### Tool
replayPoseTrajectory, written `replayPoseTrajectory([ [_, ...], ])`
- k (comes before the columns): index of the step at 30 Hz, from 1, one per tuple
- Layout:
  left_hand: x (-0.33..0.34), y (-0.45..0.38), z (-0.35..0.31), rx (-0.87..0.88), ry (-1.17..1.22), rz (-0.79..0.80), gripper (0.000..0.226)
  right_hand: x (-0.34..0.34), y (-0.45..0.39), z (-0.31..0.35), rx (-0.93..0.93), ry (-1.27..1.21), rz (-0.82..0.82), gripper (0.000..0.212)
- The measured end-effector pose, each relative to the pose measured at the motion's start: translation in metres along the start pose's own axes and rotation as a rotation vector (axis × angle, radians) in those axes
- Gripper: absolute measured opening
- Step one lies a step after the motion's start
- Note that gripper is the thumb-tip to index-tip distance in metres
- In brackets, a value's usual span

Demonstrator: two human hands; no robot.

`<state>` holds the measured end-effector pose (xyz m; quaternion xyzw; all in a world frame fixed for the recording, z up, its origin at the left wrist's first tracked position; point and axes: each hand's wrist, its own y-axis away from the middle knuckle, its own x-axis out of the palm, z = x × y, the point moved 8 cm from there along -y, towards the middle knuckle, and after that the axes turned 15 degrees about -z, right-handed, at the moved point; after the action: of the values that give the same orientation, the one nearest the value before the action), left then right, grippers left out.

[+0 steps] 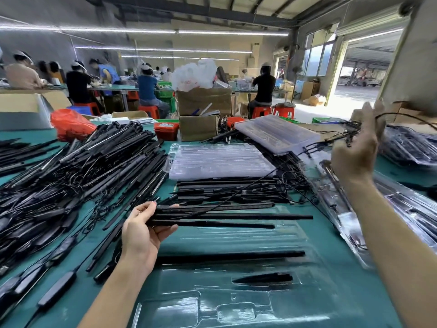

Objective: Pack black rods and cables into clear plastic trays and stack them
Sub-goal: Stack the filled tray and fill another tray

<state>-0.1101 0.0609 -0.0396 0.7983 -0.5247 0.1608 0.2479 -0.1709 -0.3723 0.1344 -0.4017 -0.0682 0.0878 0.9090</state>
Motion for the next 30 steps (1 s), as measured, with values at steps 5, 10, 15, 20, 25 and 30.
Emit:
replayPoseTrajectory([
  [5, 0.010, 0.013, -0.006, -0.007, -0.095, 0.078, 0.009, 0.013, 0.031, 0.006, -0.131, -0.125, 0.041, 0.072],
  [10, 0.004, 0.025, -0.012, -0.046, -0.126, 0.068, 0.008, 0.016, 0.069, -0.033, 0.025, -0.172, 0.080, 0.069],
  [15, -0.008, 0.036, 0.000, -0.162, -0.118, 0.087, 0.011, 0.004, 0.090, -0.064, 0.168, -0.126, 0.030, 0.061],
  [20, -0.021, 0.039, 0.010, -0.127, -0.221, 0.054, 0.011, -0.002, 0.109, -0.092, 0.286, 0.091, 0.055, 0.026],
  [25, -0.027, 0.039, -0.018, 0.464, -0.779, 0.047, 0.017, 0.013, 0.130, -0.110, 0.473, 0.011, 0.232, 0.067],
  [30, -0.024, 0.052, -0.025, 0.832, -1.187, 0.118, 0.021, 0.021, 0.146, -0.110, 0.628, -0.215, 0.291, 0.079],
])
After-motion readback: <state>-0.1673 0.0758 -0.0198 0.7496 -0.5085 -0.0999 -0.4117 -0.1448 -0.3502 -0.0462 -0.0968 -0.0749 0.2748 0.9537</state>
